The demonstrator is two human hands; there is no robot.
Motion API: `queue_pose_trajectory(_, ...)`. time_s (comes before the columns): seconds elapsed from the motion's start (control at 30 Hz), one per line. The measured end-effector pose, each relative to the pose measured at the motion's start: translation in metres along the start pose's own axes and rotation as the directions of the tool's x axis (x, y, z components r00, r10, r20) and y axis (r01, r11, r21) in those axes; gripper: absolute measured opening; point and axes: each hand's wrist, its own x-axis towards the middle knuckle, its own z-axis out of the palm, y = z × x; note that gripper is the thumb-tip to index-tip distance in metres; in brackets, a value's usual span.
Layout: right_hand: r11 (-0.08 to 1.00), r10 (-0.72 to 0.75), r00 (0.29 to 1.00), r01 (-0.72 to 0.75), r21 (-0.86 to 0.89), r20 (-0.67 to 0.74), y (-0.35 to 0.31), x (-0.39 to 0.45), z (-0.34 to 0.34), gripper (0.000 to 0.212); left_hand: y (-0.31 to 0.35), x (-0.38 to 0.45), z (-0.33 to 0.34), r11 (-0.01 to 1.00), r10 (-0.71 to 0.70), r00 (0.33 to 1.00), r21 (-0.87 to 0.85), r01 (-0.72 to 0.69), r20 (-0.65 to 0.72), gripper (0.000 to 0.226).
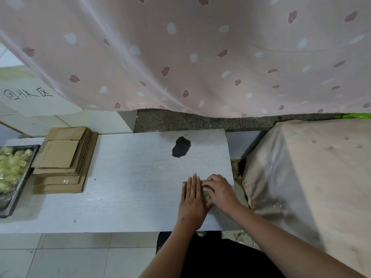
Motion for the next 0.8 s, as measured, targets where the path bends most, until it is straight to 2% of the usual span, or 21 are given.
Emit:
queue_pose_trajectory(0.27, 0.997, 0.07, 0.997, -0.068, -0.032, 0.042, -0.005, 0.013, 0.0, 0.004, 0.004, -0.002, -0.002, 0.999, -0.021, 0.999, 0.036, 0.022, -0.046, 0.084)
queue_pose_trajectory(0.4, 0.992, 0.086, 0.992, -0.077, -0.099, 0.088, -0.009, 0.021, 0.0, 0.007, 0.001, 0.001, 0.0, 0.998, -0.011, 0.999, 0.067, 0.009, 0.038, 0.086)
queue_pose_trajectory(0.6, 0.981, 0.076, 0.99, -0.053, -0.184, 0.119, -0.01, 0.021, 0.001, 0.004, 0.003, -0.003, -0.002, 1.0, 0.014, 0.997, 0.016, -0.013, -0.08, 0.08)
queue_pose_trajectory(0.7, 0.961, 0.06, 0.989, -0.02, -0.275, 0.138, -0.011, 0.02, 0.004, 0.013, -0.001, 0.001, 0.004, 0.999, 0.02, 1.0, -0.05, -0.021, -0.016, 0.086)
queue_pose_trajectory(0.8, 0.95, 0.05, 0.988, -0.002, -0.313, 0.147, -0.013, 0.019, 0.005, 0.02, -0.004, 0.003, 0.01, 0.999, 0.024, 1.0, -0.042, -0.024, -0.021, 0.088)
